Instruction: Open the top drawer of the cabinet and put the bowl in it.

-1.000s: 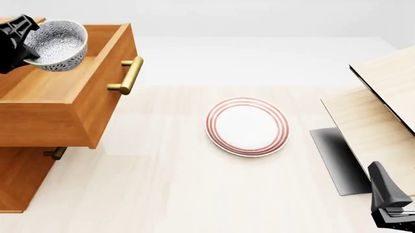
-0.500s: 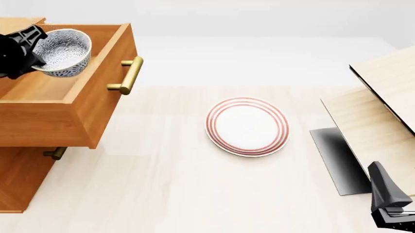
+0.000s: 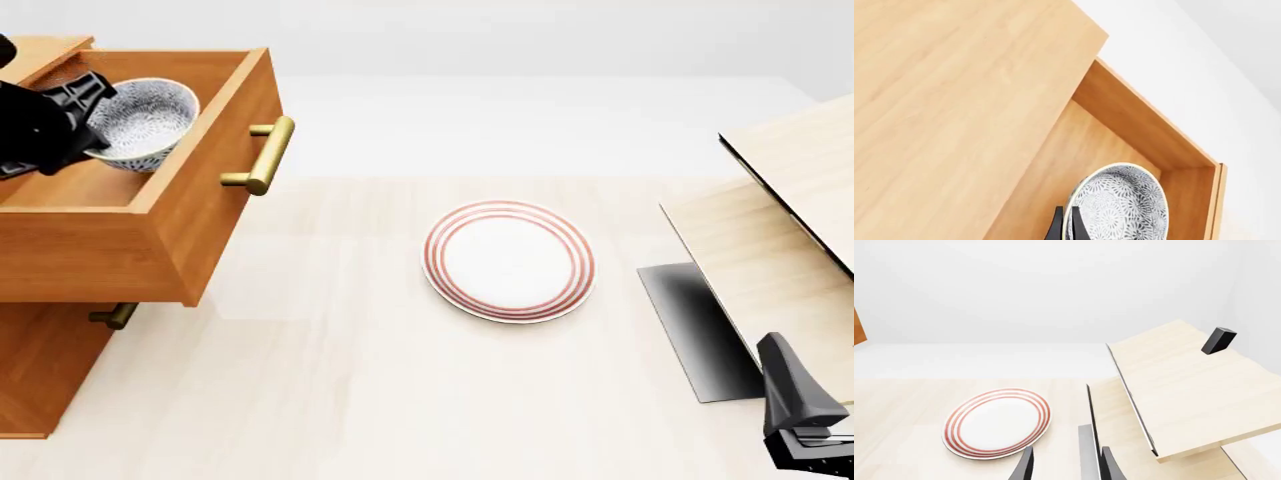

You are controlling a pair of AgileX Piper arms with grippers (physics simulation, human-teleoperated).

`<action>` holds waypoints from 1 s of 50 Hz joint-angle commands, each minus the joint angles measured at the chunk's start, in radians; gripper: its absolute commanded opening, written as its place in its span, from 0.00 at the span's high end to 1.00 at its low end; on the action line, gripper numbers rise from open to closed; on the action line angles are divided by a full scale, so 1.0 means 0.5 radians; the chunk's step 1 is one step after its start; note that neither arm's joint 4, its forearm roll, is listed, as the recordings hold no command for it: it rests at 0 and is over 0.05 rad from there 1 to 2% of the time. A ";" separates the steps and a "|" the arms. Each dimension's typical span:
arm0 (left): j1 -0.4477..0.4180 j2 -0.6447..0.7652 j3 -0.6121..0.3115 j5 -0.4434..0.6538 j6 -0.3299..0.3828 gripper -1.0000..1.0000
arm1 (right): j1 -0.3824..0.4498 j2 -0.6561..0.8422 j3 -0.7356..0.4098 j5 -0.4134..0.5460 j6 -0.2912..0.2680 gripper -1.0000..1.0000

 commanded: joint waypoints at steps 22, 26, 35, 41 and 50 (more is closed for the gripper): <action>0.041 -0.031 -0.012 0.046 0.039 0.00 | 0.000 -0.003 0.002 0.001 0.000 0.00; 0.029 -0.060 -0.024 0.081 0.050 0.00 | 0.000 -0.003 0.002 0.001 0.000 0.00; 0.034 -0.121 -0.055 0.163 0.085 0.00 | 0.000 -0.003 0.002 0.001 0.000 0.00; 0.020 -0.188 -0.068 0.228 0.089 0.00 | 0.000 -0.002 0.002 0.001 0.000 0.00; 0.005 -0.277 -0.110 0.334 0.119 0.00 | 0.000 -0.003 0.002 0.001 0.000 0.00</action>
